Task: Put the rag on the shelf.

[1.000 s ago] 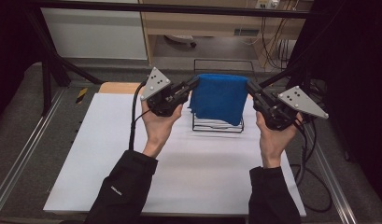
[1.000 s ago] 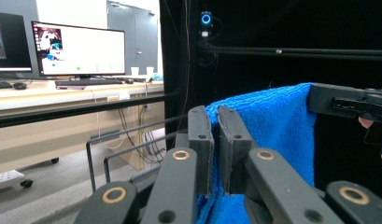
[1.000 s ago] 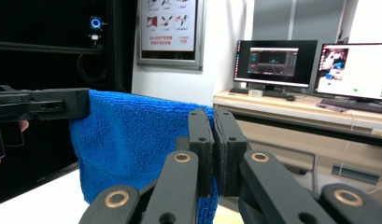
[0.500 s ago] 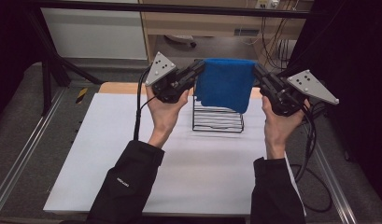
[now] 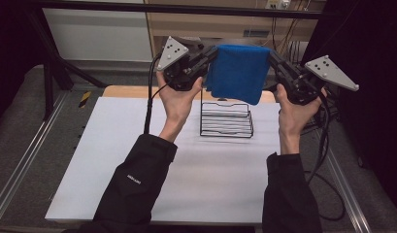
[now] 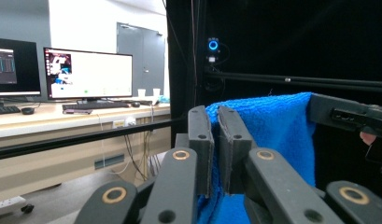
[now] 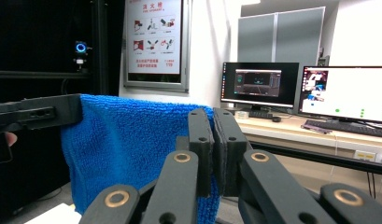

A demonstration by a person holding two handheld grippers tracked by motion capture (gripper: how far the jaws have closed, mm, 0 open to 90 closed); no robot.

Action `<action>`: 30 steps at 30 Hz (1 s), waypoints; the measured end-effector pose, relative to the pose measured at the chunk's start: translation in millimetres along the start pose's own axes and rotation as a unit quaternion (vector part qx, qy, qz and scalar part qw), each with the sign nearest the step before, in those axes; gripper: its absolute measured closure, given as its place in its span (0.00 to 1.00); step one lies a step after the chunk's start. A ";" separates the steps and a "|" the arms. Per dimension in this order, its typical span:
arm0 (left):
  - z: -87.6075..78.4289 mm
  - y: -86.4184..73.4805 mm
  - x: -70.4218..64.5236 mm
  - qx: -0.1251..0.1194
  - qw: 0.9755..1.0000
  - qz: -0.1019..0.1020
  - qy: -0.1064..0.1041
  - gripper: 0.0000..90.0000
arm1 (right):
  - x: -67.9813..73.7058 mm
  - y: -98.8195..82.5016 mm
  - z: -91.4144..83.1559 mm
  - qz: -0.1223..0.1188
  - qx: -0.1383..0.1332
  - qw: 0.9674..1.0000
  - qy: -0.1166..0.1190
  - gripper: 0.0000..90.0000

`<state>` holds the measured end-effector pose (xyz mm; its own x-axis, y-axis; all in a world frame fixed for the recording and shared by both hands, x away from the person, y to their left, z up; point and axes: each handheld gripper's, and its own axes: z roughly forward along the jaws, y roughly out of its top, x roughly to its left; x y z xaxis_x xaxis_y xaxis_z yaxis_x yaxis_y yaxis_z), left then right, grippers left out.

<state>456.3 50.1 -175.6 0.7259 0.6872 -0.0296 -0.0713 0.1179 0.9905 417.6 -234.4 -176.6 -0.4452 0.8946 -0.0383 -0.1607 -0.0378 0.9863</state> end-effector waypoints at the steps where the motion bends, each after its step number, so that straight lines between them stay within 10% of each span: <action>1: 1.5 1.2 0.4 -0.002 1.000 -0.001 0.000 0.94 | -1.4 1.3 1.8 -0.002 0.000 1.000 -0.001 0.97; 30: 37.8 10.0 29.5 -0.010 0.999 0.001 0.030 0.94 | -28.5 13.3 56.3 -0.002 0.011 1.000 -0.003 0.97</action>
<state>502.9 44.4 -161.5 0.6828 0.7297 -0.0367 -0.0866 0.1308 0.9876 477.8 -235.2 -153.3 -0.4389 0.8976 -0.0410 -0.1434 -0.0250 0.9893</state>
